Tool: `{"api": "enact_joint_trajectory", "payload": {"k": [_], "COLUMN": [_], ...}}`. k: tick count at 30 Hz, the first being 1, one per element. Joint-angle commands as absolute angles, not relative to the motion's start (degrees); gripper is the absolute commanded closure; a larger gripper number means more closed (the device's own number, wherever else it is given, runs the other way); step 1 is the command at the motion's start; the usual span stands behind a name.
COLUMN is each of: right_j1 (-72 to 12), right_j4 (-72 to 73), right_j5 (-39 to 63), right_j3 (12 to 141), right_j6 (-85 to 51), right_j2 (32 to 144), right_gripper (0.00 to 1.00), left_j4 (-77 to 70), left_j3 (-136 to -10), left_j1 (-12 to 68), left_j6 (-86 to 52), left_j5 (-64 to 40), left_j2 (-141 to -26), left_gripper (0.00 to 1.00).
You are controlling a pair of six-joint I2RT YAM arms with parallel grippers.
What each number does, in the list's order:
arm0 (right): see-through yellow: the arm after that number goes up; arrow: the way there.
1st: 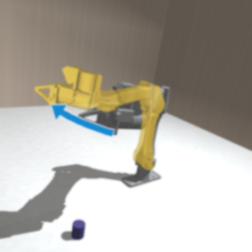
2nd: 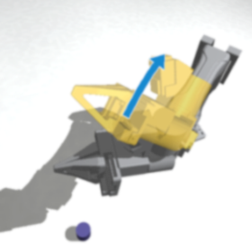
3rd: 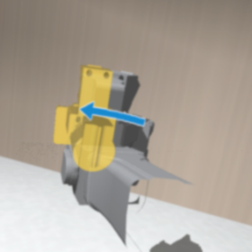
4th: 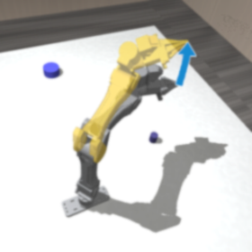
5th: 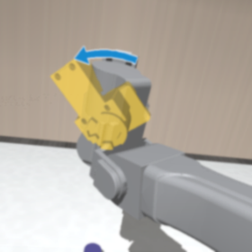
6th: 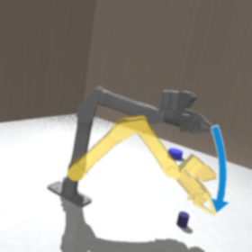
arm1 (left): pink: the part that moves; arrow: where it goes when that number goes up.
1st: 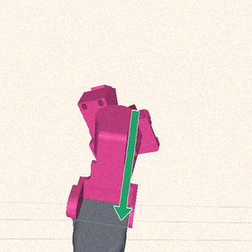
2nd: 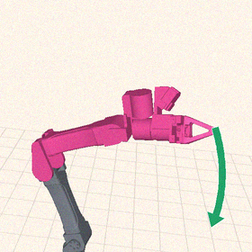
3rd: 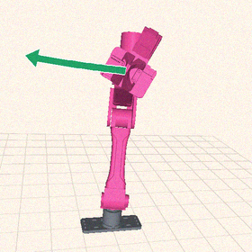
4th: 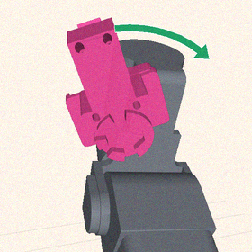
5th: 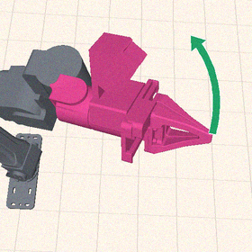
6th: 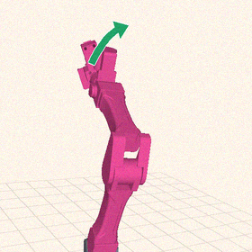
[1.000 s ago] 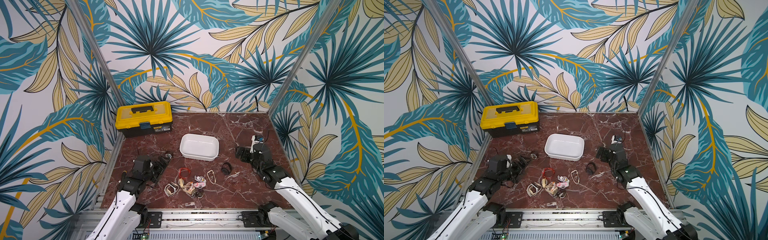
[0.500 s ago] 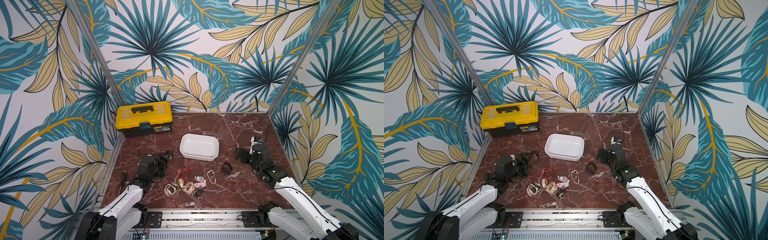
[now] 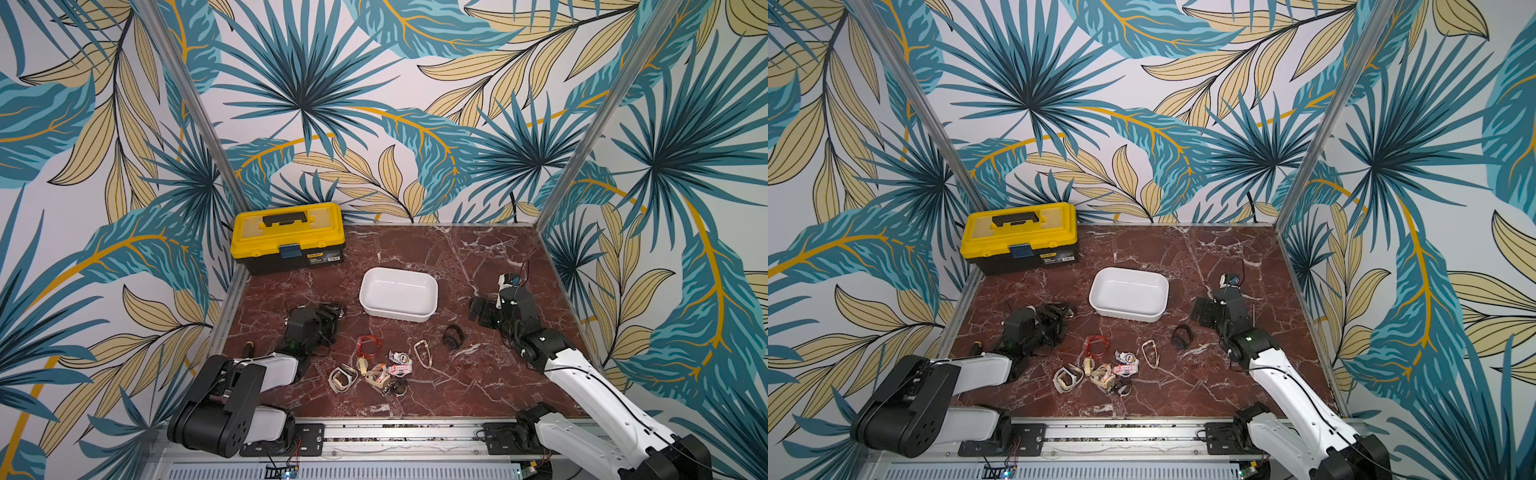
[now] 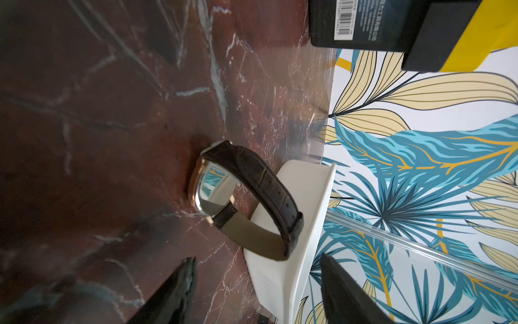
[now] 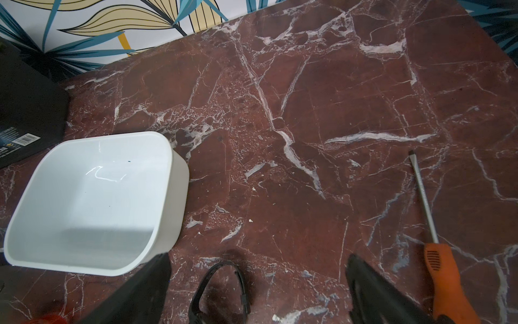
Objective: Put the watch into the storage box
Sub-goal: Pick up the watch at the center of the board.
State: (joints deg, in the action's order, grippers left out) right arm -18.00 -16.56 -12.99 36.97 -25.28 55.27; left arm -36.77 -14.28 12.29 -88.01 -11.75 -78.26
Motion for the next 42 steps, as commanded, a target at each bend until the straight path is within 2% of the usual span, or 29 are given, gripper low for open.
{"api": "enact_joint_trajectory", "payload": {"k": [1, 6, 13, 18, 22, 30, 42], "right_j1": [-18.3, -18.3, -18.4, -18.4, -18.4, -18.4, -18.3], "right_j4": [-16.3, -15.3, -15.4, -16.3, -17.1, -16.6, -17.5], "right_j5": [-13.4, -13.2, -13.4, -13.9, -14.4, -14.6, -14.5], "right_j3": [35.9, 34.8, 34.6, 34.6, 34.4, 33.3, 33.1], "right_j6": [-25.0, -25.0, -25.3, -25.0, -24.6, -24.4, -24.4], "right_j2": [55.3, 55.4, 56.1, 55.5, 54.6, 54.9, 53.9], "right_gripper": [0.00, 0.00, 0.00, 0.00, 0.00, 0.01, 0.01], "left_j4": [-40.5, -37.9, -40.5, -43.0, -41.4, -27.3, 10.8], "left_j3": [-15.5, -17.8, -19.5, -21.1, -22.0, -27.6, -46.8], "left_j1": [12.4, 12.4, 12.1, 11.6, 10.8, 9.1, 9.1], "left_j6": [-86.6, -83.8, -83.1, -83.0, -81.7, -72.6, -44.7], "left_j5": [-9.8, -9.0, -8.4, -8.9, -9.4, -13.0, -20.3], "left_j2": [-78.7, -79.2, -84.5, -88.9, -89.3, -88.3, -88.0], "left_gripper": [0.34, 0.47, 0.54, 0.73, 0.80, 0.95, 1.00]}}
